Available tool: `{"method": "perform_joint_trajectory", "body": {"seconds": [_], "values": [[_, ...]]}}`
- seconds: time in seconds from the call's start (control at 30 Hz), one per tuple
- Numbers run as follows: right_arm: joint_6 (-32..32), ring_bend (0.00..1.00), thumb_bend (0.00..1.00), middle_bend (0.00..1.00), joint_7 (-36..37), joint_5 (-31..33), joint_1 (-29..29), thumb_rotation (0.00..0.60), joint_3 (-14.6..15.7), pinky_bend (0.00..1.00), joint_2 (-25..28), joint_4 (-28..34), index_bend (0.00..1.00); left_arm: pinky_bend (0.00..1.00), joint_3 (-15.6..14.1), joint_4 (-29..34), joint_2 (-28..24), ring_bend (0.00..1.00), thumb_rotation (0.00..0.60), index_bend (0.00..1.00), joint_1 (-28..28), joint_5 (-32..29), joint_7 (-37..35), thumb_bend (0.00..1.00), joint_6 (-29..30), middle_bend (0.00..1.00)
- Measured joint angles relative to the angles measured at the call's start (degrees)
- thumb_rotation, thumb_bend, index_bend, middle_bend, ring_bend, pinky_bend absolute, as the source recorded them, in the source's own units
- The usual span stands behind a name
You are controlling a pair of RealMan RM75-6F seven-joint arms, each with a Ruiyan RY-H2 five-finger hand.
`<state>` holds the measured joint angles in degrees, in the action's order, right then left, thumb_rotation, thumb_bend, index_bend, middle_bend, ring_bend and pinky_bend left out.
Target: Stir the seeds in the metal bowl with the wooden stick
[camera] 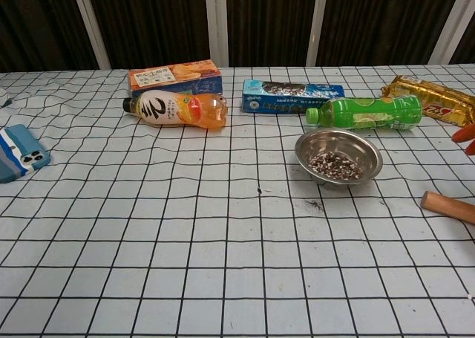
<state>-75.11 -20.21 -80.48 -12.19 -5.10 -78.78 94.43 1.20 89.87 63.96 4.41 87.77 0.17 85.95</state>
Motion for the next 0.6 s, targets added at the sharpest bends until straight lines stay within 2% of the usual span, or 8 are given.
{"method": "perform_joint_trajectory", "body": {"seconds": [0.1, 0.3, 0.6], "values": [[0.7, 0.24, 0.31, 0.32, -1.0, 1.4, -0.6, 0.600, -0.6, 0.04, -1.4, -1.1, 0.29, 0.00, 0.0, 0.1, 0.0, 0.00, 0.600, 0.01, 0.1, 0.1, 0.0, 0.12, 0.0, 0.00], [0.8, 0.24, 0.31, 0.33, -1.1, 2.8, -1.0, 0.600, -1.1, 0.04, -2.6, -2.4, 0.29, 0.00, 0.0, -0.1, -0.1, 0.00, 0.600, 0.01, 0.1, 0.1, -0.2, 0.12, -0.1, 0.00], [1.0, 0.25, 0.31, 0.33, -1.7, 2.9, -1.1, 0.600, -0.3, 0.04, -3.0, -2.5, 0.29, 0.00, -0.1, -0.4, 0.0, 0.00, 0.600, 0.01, 0.0, 0.1, -0.3, 0.12, 0.1, 0.00]]}}
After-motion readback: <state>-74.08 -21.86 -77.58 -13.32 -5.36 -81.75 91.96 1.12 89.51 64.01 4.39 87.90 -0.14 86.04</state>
